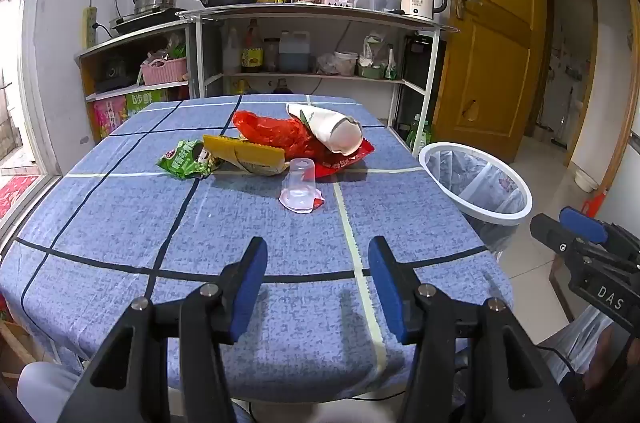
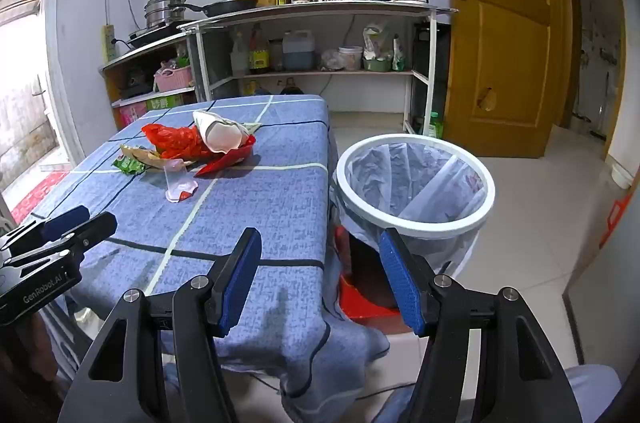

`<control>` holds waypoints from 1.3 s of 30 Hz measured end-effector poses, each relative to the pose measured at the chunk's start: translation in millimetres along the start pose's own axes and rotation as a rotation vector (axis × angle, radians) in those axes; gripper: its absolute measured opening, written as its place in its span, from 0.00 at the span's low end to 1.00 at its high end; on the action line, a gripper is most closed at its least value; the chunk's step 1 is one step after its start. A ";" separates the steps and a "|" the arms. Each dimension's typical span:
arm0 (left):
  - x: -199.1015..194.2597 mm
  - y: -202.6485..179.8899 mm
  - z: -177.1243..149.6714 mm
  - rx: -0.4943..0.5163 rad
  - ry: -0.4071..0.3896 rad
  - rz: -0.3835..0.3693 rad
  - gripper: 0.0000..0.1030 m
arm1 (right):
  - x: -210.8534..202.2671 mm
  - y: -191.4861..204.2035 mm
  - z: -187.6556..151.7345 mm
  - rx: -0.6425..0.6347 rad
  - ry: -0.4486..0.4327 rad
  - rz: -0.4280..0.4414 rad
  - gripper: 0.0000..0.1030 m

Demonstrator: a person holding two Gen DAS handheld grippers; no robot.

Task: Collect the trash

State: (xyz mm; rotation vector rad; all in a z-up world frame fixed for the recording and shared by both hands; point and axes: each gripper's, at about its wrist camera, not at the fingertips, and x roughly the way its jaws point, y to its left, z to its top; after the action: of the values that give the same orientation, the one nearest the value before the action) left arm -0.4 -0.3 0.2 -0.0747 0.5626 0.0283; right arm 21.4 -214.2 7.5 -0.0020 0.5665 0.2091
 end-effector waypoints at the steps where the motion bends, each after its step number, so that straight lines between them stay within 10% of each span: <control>1: 0.0 0.2 0.0 -0.003 0.002 -0.002 0.53 | 0.2 0.6 0.1 -0.008 0.004 -0.007 0.60; 39: -4.4 3.7 3.1 -0.014 0.005 -0.007 0.53 | -4.5 4.2 5.2 -0.016 -0.004 -0.012 0.60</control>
State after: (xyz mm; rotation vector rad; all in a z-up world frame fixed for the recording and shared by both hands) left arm -2.6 3.5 4.9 -0.0905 0.5670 0.0258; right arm 19.5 -210.7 14.6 -0.0200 0.5603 0.2023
